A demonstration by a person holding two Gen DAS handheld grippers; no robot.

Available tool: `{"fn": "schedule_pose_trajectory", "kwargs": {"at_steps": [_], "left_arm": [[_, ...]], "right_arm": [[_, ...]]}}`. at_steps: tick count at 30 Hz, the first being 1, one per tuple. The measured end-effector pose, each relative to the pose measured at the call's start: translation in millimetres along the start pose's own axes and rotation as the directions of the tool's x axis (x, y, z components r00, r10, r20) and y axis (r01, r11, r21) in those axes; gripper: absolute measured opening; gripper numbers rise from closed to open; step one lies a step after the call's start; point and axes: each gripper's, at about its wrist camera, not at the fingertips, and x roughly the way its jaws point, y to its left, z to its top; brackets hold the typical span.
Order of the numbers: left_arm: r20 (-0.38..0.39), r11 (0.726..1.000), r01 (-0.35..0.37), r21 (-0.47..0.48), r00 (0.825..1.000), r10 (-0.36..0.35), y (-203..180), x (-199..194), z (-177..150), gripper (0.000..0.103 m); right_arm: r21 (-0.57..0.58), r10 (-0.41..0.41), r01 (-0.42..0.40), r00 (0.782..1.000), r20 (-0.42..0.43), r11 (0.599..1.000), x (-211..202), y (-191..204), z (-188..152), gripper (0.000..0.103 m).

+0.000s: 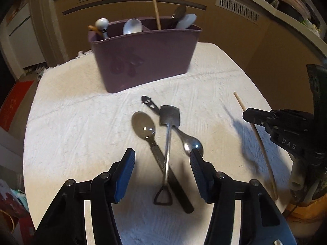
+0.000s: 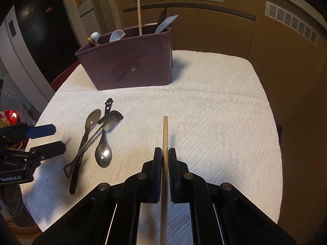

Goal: Organize utensils
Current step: 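Grasp the small metal spatula by its blade with the left tool while the right tool holds the chopstick, then lift the spatula with the left tool while the right tool lifts the chopstick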

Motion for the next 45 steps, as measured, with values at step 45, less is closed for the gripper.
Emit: {"fn": "schedule_pose_trajectory", "kwargs": {"at_steps": [45], "left_arm": [[0.078,0.997,-0.065,-0.041,0.995,0.068,-4.6,-25.4,9.3,0.029]], "right_arm": [[0.059,0.076,-0.075,0.997,-0.019,0.995,-2.7,-12.8,-17.0,0.006]]}}
